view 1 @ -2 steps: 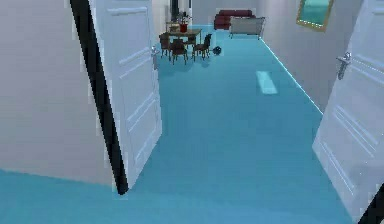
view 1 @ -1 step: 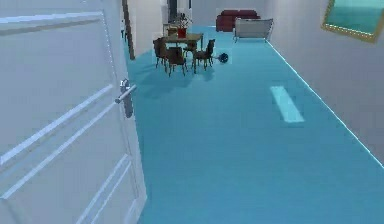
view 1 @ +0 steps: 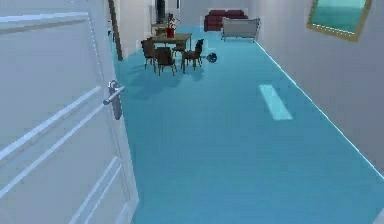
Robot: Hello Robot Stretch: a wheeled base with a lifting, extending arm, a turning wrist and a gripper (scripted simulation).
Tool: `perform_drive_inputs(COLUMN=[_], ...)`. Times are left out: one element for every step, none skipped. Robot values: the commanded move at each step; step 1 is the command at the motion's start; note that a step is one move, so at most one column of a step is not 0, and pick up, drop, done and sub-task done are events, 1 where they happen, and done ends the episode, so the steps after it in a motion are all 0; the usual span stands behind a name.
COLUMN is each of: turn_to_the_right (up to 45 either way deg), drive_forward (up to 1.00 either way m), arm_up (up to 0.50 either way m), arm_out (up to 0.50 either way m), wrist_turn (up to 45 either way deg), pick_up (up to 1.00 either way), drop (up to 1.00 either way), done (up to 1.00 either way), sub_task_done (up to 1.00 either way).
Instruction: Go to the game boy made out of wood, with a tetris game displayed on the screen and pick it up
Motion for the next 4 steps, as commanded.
perform_drive_inputs(turn_to_the_right=[0.0,6.0,0.0,-36.0], drive_forward=[1.00,0.00,0.30,0.00], arm_up=[0.00,0.00,0.00,0.00], arm_out=[0.00,0.00,0.00,0.00], wrist_turn=[0.0,0.0,0.0,0.0], pick_up=[0.00,0.00,0.00,0.00], drop=[0.00,0.00,0.00,0.00], done=[0.00,0.00,0.00,0.00], sub_task_done=[0.00,0.00,0.00,0.00])
